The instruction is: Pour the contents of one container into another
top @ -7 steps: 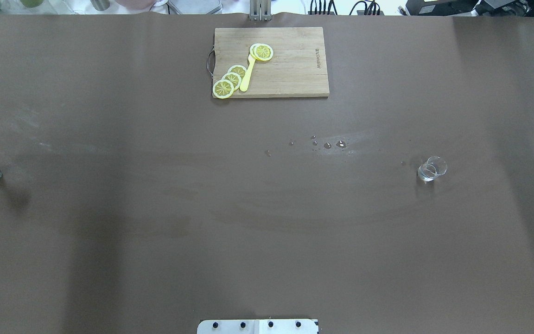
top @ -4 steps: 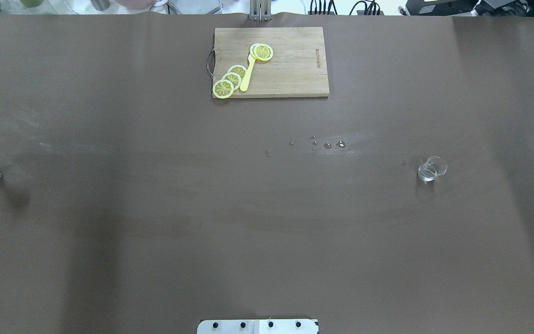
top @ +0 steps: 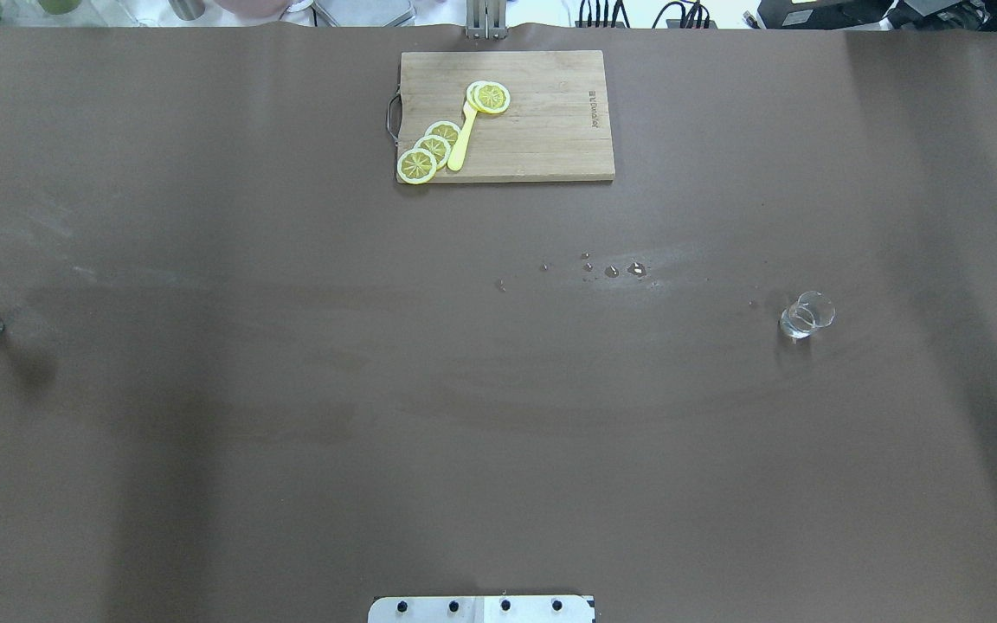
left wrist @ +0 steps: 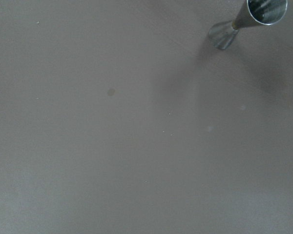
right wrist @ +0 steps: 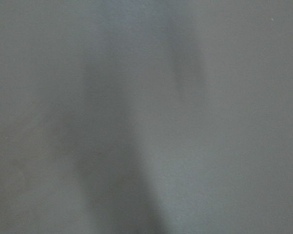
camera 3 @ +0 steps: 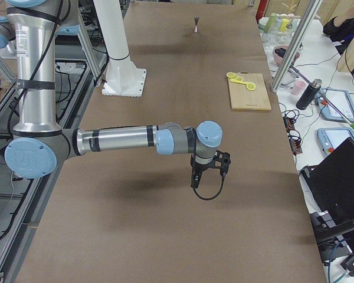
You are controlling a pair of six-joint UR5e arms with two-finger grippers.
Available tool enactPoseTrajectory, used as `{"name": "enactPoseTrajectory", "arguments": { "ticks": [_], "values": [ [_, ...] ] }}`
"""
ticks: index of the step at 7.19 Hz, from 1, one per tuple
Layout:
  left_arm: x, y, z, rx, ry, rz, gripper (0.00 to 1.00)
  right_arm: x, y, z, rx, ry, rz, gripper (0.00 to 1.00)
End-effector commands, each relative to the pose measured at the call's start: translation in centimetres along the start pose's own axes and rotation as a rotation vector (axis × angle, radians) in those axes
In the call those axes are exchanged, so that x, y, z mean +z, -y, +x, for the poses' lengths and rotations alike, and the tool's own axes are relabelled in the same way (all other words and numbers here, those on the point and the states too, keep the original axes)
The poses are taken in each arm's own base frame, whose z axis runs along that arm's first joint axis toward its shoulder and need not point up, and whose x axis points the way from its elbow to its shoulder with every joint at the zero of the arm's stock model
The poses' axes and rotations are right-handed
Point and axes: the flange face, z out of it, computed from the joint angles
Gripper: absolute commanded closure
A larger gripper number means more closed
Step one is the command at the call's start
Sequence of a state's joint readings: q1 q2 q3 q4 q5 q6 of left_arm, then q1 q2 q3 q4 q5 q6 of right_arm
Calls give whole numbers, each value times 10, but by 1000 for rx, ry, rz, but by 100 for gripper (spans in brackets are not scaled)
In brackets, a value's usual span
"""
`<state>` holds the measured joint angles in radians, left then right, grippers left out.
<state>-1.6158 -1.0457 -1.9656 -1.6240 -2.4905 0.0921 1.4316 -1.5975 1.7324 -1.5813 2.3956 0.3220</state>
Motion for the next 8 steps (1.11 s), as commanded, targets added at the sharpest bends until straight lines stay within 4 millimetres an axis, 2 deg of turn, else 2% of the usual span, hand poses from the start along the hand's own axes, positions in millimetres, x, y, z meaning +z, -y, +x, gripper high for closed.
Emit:
{"name": "enactPoseTrajectory", "arguments": {
  "ticks": [1, 2, 3, 4, 5, 6, 7, 8],
  "values": [
    [-3, 10, 15, 49, 59, -6, 2, -28, 13, -43, -91, 60, 57, 0],
    [-2, 16, 28, 69, 52, -3, 2, -33, 15, -53, -149, 79, 80, 0],
    [23, 25, 64, 71, -6, -30, 2, -37, 13, -61, -318, 135, 140, 0],
    [38, 25, 89, 35, -45, 21, 2, -39, 10, -75, -500, 157, 197, 0],
    [57, 13, 102, 33, -70, 38, 2, -15, 4, -107, -573, 183, 147, 0],
    [71, 4, 108, 66, -60, 72, 2, -3, -1, -116, -572, 242, 95, 0],
    [90, -10, 118, 72, -66, 74, 2, -3, -4, -118, -575, 292, 75, 0],
    [99, -22, 127, 11, -70, 110, 2, 5, -8, -125, -656, 323, 91, 0]
  ]
}}
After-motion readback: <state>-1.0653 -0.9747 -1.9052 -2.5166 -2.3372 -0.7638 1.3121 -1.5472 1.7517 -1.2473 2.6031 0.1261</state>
